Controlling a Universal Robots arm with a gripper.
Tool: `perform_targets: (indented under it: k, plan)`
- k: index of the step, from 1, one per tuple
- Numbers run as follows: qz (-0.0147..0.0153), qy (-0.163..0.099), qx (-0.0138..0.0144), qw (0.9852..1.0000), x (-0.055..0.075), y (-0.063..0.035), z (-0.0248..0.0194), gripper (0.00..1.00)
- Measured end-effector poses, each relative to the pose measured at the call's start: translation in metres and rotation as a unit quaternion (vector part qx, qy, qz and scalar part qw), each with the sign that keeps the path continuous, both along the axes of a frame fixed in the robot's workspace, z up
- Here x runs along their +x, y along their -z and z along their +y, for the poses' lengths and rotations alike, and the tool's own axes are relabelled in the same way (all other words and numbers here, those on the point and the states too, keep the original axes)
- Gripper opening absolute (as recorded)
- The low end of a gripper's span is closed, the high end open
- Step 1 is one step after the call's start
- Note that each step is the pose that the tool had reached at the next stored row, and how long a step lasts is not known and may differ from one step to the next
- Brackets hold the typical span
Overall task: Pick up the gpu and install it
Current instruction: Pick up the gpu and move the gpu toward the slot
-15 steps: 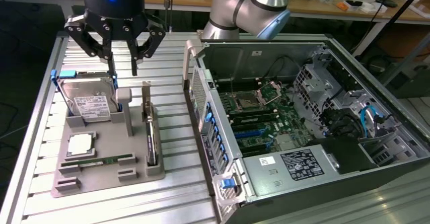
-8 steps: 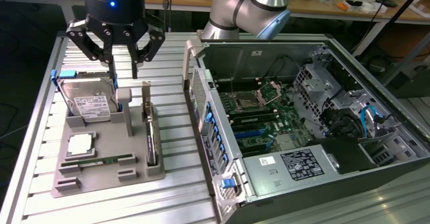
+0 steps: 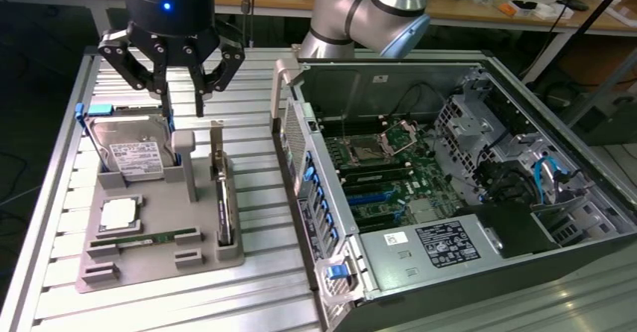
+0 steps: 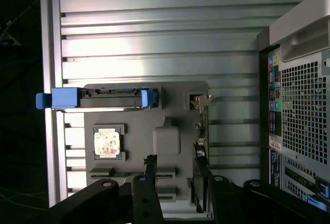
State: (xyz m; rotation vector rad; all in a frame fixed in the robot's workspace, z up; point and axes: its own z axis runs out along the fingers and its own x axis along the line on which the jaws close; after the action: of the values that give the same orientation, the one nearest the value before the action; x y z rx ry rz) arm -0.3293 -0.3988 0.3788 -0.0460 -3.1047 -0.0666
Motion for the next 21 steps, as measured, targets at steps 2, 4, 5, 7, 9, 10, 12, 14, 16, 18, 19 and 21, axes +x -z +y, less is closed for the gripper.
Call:
perform_targets:
  k: [2,4,5,7,9,10,12,14,16,18,19,21]
  plan:
    - [0.0,0.0,0.0,1.0,0.0,0.0,0.0,0.42]
    - [0.0,0.0,0.0,1.0,0.0,0.0,0.0,0.42]
    - [0.0,0.0,0.0,1.0,0.0,0.0,0.0,0.42]
    - [0.0,0.0,0.0,1.0,0.0,0.0,0.0,0.42]
    - [0.0,0.0,0.0,1.0,0.0,0.0,0.0,0.42]
    - [0.0,0.0,0.0,1.0,0.0,0.0001,0.0,0.42]
    - [-0.0001,0.0,0.0,1.0,0.0,0.0001,0.0,0.42]
    - [0.0,0.0,0.0,1.0,0.0,0.0,0.0,0.42]
    - [0.0,0.0,0.0,1.0,0.0,0.0,0.0,0.42]
    - [0.0,0.0,0.0,1.0,0.0029,0.0003,0.0,0.42]
    - [0.0,0.0,0.0,1.0,0.0045,0.0005,0.0,0.42]
    - [0.0,0.0,0.0,1.0,0.0068,0.0018,0.0,0.42]
